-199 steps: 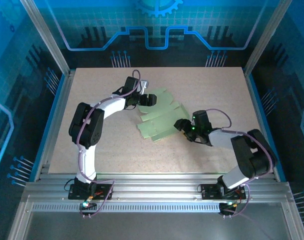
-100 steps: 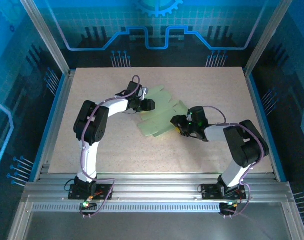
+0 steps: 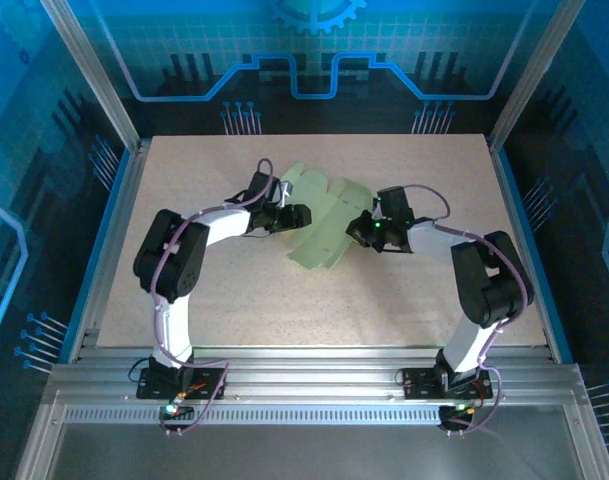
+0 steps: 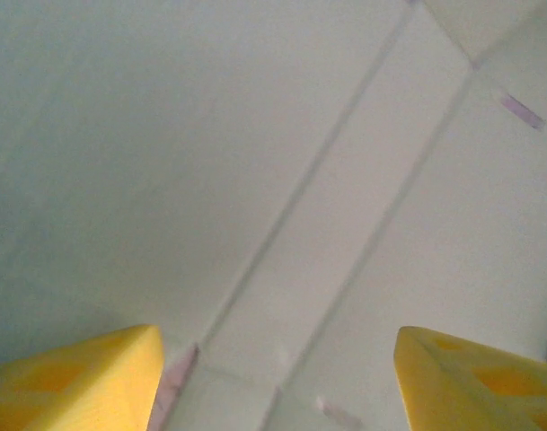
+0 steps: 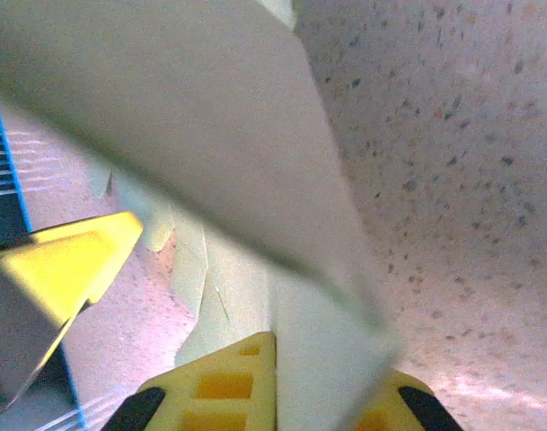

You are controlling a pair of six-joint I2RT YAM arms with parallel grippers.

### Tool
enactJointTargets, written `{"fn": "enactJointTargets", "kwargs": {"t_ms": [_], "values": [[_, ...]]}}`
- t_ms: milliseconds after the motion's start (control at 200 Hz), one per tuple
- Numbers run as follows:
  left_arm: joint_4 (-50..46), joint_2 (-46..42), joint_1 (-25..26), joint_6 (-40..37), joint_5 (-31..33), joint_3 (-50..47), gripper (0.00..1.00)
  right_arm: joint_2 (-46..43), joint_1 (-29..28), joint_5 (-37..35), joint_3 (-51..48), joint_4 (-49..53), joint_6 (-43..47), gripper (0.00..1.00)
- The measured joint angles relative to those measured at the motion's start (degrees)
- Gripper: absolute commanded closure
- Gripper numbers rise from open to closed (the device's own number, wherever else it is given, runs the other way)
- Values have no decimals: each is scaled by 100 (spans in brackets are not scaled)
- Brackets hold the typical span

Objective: Fold the paper box

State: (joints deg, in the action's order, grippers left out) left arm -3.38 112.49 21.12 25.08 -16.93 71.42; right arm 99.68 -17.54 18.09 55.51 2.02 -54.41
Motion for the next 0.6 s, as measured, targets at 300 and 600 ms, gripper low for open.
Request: {"fn": "enactJointTargets", "kwargs": {"t_ms": [300,600], "values": [[-221,-1088,227,-321,627,129,24,105,525,83,372,1456,1161,97],[-590,42,232,-529,680,673,56,190,737,306,490,2181,1821,83]]}}
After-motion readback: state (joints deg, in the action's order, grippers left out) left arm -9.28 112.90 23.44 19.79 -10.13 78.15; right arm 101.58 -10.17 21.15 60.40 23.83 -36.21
